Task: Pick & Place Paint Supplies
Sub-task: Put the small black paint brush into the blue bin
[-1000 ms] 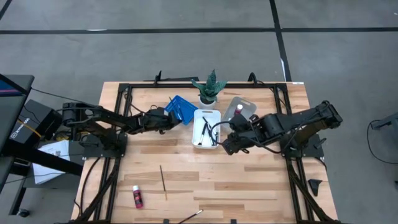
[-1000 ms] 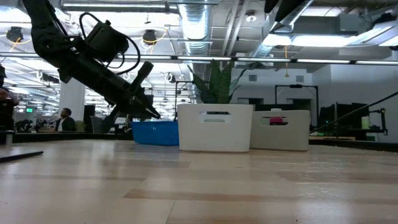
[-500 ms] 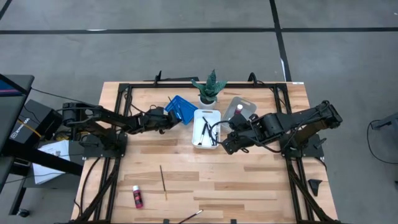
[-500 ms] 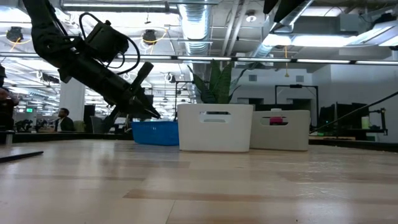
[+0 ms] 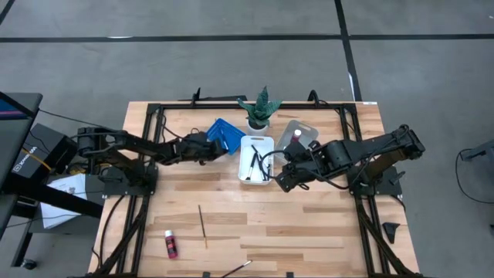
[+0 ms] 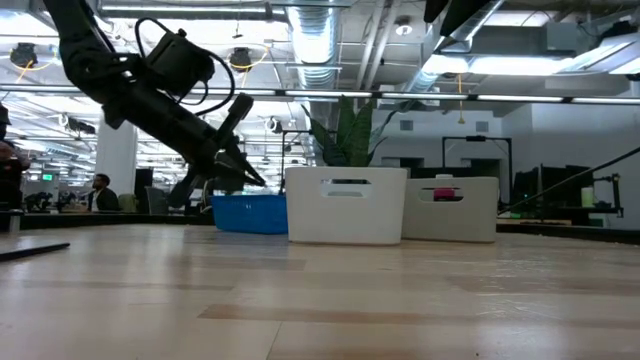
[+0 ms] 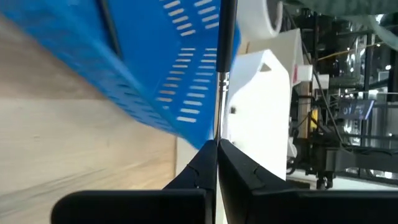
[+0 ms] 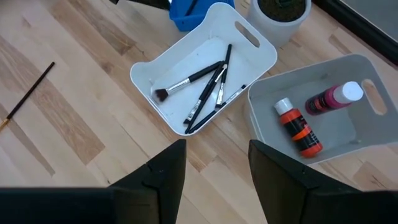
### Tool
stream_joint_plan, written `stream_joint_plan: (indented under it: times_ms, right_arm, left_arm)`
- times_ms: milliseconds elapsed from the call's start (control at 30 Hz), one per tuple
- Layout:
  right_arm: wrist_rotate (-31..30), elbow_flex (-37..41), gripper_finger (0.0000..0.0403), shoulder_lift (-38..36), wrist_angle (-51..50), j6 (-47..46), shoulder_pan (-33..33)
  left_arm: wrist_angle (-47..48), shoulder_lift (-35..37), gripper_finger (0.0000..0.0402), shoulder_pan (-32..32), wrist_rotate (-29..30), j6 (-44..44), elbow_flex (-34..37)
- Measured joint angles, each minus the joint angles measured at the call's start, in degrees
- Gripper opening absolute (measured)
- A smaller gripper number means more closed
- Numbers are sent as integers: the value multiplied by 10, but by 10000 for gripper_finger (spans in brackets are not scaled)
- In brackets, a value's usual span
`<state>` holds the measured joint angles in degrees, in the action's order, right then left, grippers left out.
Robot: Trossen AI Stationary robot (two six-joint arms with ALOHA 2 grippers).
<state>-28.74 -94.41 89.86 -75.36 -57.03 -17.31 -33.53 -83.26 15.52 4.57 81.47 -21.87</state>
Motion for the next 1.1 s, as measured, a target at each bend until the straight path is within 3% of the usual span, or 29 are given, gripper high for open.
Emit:
stream_joint_plan:
  times_ms: [367, 1100]
  right_arm:
    - [4, 0, 170, 0, 3, 15, 10]
    - [4, 0, 170, 0, 4, 16, 17]
  left_arm:
    - [33, -9, 0, 36, -65, -16, -17]
    - [29, -9, 0, 35, -79, -22, -17]
